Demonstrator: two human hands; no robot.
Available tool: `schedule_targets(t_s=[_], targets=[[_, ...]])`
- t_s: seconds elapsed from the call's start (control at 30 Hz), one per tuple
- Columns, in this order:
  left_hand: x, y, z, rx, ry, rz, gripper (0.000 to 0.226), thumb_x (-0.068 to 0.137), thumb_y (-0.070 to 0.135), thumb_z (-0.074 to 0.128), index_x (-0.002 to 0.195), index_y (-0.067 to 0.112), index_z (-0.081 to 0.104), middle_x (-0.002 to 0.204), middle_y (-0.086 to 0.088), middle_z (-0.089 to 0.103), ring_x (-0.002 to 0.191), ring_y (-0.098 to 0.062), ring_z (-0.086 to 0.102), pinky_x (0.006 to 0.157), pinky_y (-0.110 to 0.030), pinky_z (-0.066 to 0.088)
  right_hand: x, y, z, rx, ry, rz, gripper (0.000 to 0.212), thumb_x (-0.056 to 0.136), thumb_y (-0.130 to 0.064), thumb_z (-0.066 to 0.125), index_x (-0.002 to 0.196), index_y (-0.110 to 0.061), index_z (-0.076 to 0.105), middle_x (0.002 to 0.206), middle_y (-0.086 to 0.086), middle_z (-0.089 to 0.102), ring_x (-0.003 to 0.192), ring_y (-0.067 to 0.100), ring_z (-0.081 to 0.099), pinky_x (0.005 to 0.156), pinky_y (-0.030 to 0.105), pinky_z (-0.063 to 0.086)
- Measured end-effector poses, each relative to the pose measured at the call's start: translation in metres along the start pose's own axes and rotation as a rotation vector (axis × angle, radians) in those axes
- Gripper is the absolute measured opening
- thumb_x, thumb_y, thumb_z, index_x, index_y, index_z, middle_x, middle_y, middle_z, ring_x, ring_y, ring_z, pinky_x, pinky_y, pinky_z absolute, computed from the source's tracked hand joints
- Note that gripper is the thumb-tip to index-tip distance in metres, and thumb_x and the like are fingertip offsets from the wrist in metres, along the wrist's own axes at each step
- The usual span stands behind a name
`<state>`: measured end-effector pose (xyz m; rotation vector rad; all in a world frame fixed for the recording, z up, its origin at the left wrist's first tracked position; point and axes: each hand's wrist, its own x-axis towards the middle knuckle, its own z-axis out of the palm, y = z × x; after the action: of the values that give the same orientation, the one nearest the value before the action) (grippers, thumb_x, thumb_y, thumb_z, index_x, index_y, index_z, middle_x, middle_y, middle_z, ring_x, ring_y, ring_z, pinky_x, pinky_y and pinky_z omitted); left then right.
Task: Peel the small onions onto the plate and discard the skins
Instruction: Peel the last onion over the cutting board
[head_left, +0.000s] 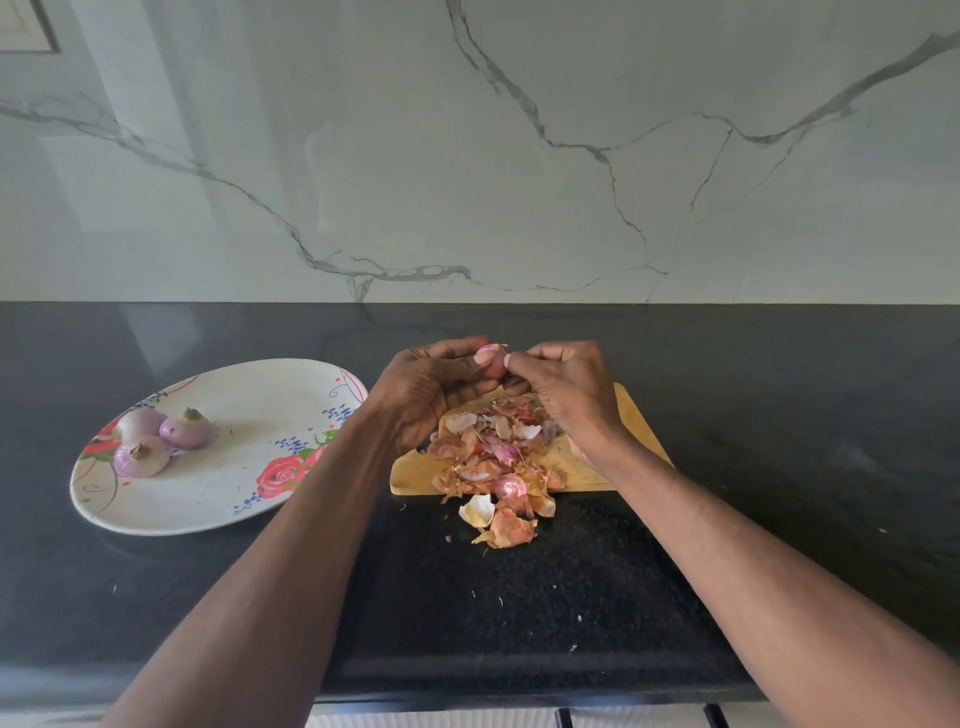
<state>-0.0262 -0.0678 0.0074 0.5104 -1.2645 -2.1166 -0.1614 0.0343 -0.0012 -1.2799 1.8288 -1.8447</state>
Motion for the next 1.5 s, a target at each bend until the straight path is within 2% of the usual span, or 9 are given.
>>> schedule_targets(t_s=[0.27,0.53,0.7,0.8,0.9,1.07,1.2,1.3,1.5], targets=[[-0.001,0.0,0.002,-0.03,0.001,-0.003,0.031,0.074,0.001,0.071,0.104,-0.004,0.072,0.1,-0.018,0.075,0.085,-0.024,0.074,0.074,-0.025,0.062,-0.002,-0.002,0.001,0.006,0.001,-0.023,0.014,0.083,-0.008,0.074,0.07,-0.012,0.077,0.064,0.007,0.073,0.06,0.018,0.071,0.071,0.035,0.06],[-0.001,-0.001,0.003,-0.034,0.007,-0.02,0.029,0.08,-0.004,0.066,0.109,-0.006,0.069,0.102,-0.02,0.074,0.087,-0.024,0.075,0.07,-0.027,0.062,0.0,-0.003,0.001,0.066,-0.004,0.046,0.009,0.081,-0.011,0.078,0.075,-0.006,0.078,0.07,0.01,0.075,0.064,0.023,0.072,0.075,0.043,0.06],[-0.003,0.0,0.005,-0.038,0.008,-0.007,0.035,0.072,0.0,0.069,0.107,-0.006,0.07,0.1,-0.019,0.075,0.086,-0.024,0.075,0.071,-0.025,0.062,-0.001,0.001,0.002,0.065,-0.002,0.036,0.009,0.083,-0.002,0.073,0.076,-0.006,0.077,0.07,0.008,0.074,0.062,0.018,0.071,0.071,0.036,0.06],[-0.001,0.001,0.003,-0.067,0.011,0.008,0.031,0.077,0.001,0.069,0.107,-0.004,0.069,0.101,-0.019,0.075,0.089,-0.026,0.075,0.073,-0.025,0.062,0.001,0.001,0.002,0.09,0.0,0.034,0.012,0.085,-0.002,0.07,0.082,-0.01,0.077,0.075,0.007,0.075,0.065,0.017,0.071,0.072,0.034,0.061],[0.001,0.002,0.003,-0.092,0.008,0.018,0.018,0.088,-0.001,0.063,0.106,-0.003,0.067,0.099,-0.018,0.075,0.09,-0.024,0.074,0.078,-0.027,0.062,0.003,0.001,0.001,0.093,-0.03,0.002,0.016,0.084,-0.012,0.078,0.099,-0.012,0.077,0.089,0.002,0.077,0.079,0.012,0.073,0.076,0.028,0.059],[-0.002,0.005,0.003,-0.085,-0.001,-0.003,0.014,0.095,0.001,0.058,0.109,-0.002,0.061,0.098,-0.021,0.074,0.085,-0.026,0.075,0.074,-0.031,0.063,0.006,0.007,0.001,0.045,-0.052,-0.029,0.022,0.085,-0.016,0.078,0.107,-0.019,0.077,0.099,-0.003,0.077,0.097,0.012,0.072,0.092,0.039,0.058],[-0.004,0.008,0.002,-0.056,0.019,-0.017,0.021,0.094,0.003,0.061,0.115,0.0,0.057,0.094,-0.023,0.075,0.081,-0.029,0.076,0.064,-0.029,0.063,0.007,0.006,0.0,0.071,-0.075,-0.032,0.022,0.091,-0.012,0.071,0.112,-0.011,0.075,0.102,0.001,0.077,0.094,0.01,0.072,0.085,0.034,0.058],[-0.004,0.007,0.002,-0.045,0.013,-0.02,0.026,0.083,0.006,0.066,0.107,-0.002,0.06,0.092,-0.022,0.075,0.081,-0.028,0.076,0.068,-0.029,0.063,0.006,0.006,0.001,0.037,-0.053,-0.094,0.026,0.089,-0.008,0.072,0.114,-0.014,0.074,0.104,-0.003,0.076,0.096,0.007,0.071,0.086,0.03,0.058],[0.0,0.005,-0.001,-0.031,0.022,-0.004,0.019,0.098,0.001,0.055,0.114,-0.006,0.063,0.094,-0.02,0.074,0.082,-0.027,0.074,0.073,-0.031,0.063,0.003,0.006,0.003,-0.093,-0.055,-0.275,0.031,0.08,-0.006,0.08,0.11,-0.014,0.076,0.104,-0.011,0.071,0.095,0.008,0.069,0.084,0.026,0.058]])
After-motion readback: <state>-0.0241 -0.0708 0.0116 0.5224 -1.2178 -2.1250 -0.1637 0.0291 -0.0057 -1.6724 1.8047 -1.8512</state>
